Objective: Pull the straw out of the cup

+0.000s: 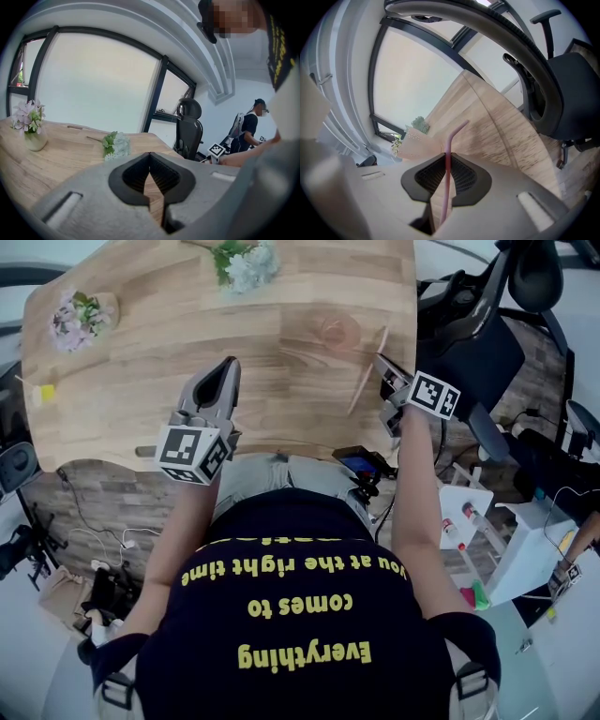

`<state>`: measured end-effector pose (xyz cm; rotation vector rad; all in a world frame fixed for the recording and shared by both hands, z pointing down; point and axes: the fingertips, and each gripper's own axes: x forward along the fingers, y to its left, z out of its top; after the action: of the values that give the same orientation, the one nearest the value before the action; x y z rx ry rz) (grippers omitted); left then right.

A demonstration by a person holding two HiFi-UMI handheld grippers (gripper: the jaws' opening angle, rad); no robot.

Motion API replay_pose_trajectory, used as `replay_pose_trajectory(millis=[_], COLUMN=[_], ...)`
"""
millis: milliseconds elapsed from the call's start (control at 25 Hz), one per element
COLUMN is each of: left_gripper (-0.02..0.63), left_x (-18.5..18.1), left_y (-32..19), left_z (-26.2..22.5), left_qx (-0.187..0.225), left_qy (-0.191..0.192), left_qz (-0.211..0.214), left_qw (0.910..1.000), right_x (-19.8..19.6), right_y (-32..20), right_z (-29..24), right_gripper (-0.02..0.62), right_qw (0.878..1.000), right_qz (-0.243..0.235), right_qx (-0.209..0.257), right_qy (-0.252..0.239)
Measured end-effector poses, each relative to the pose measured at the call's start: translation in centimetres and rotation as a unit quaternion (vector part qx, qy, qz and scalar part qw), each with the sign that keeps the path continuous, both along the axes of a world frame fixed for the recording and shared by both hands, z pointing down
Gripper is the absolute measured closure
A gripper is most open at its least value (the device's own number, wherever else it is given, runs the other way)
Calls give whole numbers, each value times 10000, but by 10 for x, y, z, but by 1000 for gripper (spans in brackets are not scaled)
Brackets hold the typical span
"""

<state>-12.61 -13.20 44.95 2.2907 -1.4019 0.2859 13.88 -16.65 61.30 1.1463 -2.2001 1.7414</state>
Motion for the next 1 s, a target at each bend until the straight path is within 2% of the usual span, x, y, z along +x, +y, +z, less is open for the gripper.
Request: replay_pose_trajectory(millis=[400, 680, 1000], left_gripper=[604, 604, 604], left_x=[-1, 0, -5], left_y=[3, 1, 0], left_z=[-2, -1, -4], left_qx=[12, 7, 64], left_qy=[-15, 30, 21], left_qz=[-21, -13, -39], left_qw=[10000, 10000, 10000], right_x=[-5, -7, -6], right_y=[-1, -3, -3], right_z=[8, 12, 12], right_gripper=[553, 511, 544], right_qw=[9998, 9994, 9994], right_qz=[85, 92, 133], right_qx=[-160, -282, -205], right_qy=[44, 158, 229])
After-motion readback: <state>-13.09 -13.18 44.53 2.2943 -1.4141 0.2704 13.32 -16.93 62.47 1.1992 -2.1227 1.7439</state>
